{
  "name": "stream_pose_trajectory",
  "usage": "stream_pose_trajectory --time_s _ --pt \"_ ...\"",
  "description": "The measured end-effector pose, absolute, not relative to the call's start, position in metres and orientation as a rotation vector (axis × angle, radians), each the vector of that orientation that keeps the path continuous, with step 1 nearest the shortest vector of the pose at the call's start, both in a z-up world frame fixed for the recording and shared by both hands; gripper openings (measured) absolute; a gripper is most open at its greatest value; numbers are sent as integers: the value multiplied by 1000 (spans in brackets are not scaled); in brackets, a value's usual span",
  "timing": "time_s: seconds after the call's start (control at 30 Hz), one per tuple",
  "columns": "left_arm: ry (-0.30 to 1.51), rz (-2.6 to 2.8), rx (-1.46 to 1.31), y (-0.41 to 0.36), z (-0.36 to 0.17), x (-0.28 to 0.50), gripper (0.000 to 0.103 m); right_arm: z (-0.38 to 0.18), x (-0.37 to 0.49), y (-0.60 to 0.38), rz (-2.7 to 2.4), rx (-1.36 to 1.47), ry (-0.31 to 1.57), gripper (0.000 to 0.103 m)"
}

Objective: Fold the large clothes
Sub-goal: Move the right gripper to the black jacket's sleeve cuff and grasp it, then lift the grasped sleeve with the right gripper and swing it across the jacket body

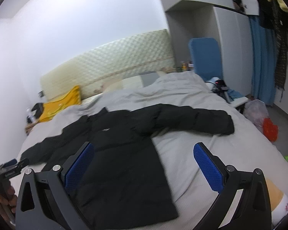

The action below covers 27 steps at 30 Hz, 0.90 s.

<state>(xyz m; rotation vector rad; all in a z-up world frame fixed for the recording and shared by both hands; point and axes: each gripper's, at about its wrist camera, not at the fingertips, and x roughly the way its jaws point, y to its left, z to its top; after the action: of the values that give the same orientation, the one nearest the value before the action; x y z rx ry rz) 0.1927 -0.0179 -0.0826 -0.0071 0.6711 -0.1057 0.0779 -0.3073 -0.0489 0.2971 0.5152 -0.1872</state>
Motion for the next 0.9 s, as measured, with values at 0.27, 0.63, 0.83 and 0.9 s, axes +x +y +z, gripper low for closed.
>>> stream_pose_trajectory --time_s 0.27,0.63,0.83,0.9 --pt "637 -76 -58 4 -122 224 103 -90 118 -382 -243 431 476 103" --pt "698 -68 -58 6 -162 232 103 -200 183 -479 -307 526 534 103" --pt "745 -89 -86 0 -174 244 103 -263 202 -536 -326 827 566 102" --pt "759 -91 -95 -1 -177 248 103 -282 202 -560 -334 981 501 102"
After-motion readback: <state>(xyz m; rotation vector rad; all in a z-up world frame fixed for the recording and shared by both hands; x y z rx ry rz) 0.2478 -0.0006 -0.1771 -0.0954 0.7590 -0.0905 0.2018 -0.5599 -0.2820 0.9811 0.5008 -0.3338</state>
